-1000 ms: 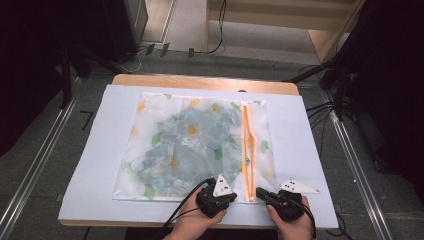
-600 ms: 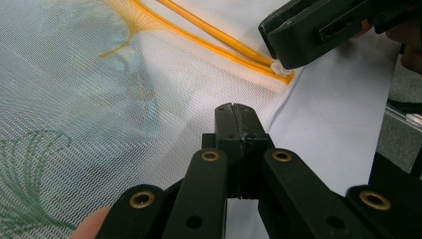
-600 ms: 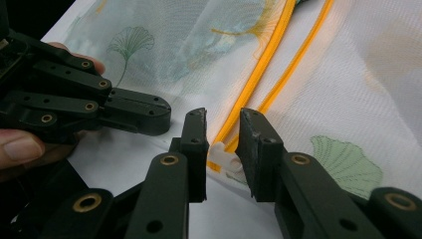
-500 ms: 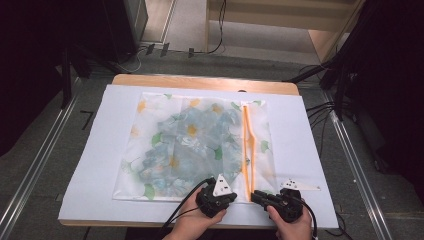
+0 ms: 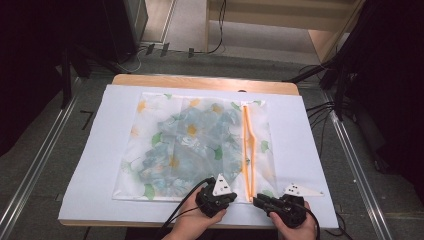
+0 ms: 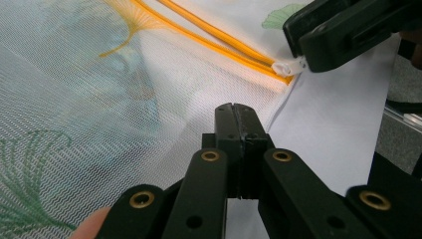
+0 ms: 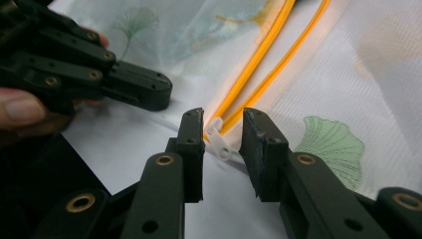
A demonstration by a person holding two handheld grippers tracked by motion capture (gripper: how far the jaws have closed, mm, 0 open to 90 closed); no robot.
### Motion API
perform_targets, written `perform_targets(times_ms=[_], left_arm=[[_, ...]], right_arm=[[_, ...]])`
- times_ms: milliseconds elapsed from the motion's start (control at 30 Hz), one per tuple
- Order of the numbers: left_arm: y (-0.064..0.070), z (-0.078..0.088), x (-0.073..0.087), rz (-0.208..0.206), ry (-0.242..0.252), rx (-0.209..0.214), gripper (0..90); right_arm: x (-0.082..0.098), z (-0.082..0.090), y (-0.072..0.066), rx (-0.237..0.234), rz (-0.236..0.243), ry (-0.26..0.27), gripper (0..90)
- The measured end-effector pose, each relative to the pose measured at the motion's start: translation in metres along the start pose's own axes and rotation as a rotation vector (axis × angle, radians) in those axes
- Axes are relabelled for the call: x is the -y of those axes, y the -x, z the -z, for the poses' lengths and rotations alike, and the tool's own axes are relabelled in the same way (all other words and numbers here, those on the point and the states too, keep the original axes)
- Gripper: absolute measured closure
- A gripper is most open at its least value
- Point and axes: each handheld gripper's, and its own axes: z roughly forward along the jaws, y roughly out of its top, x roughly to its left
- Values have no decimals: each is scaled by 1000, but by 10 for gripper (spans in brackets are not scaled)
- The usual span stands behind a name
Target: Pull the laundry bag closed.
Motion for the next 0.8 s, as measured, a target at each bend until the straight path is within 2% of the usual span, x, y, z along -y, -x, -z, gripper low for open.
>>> perform_targets(times_ms=[100, 233, 367, 567, 667, 800], left_arm=[[0, 0, 0, 0, 1, 0, 900], [0, 0, 0, -1, 2, -2, 900], [0, 0, 0, 0, 1, 0, 900], [0, 0, 0, 2, -3, 0, 900], [0, 0, 0, 3, -3, -1, 900], [0, 0, 0, 2, -3, -2, 900]], right_arm=[[2, -2, 0, 5, -1, -10, 694], [6, -3, -5, 35, 55, -2, 674], [9, -3, -11, 113, 138, 9, 779], [11, -2, -16, 150, 213, 10, 826], [11, 1, -17, 153, 206, 21, 900], [9, 3, -15, 139, 199, 25, 900]])
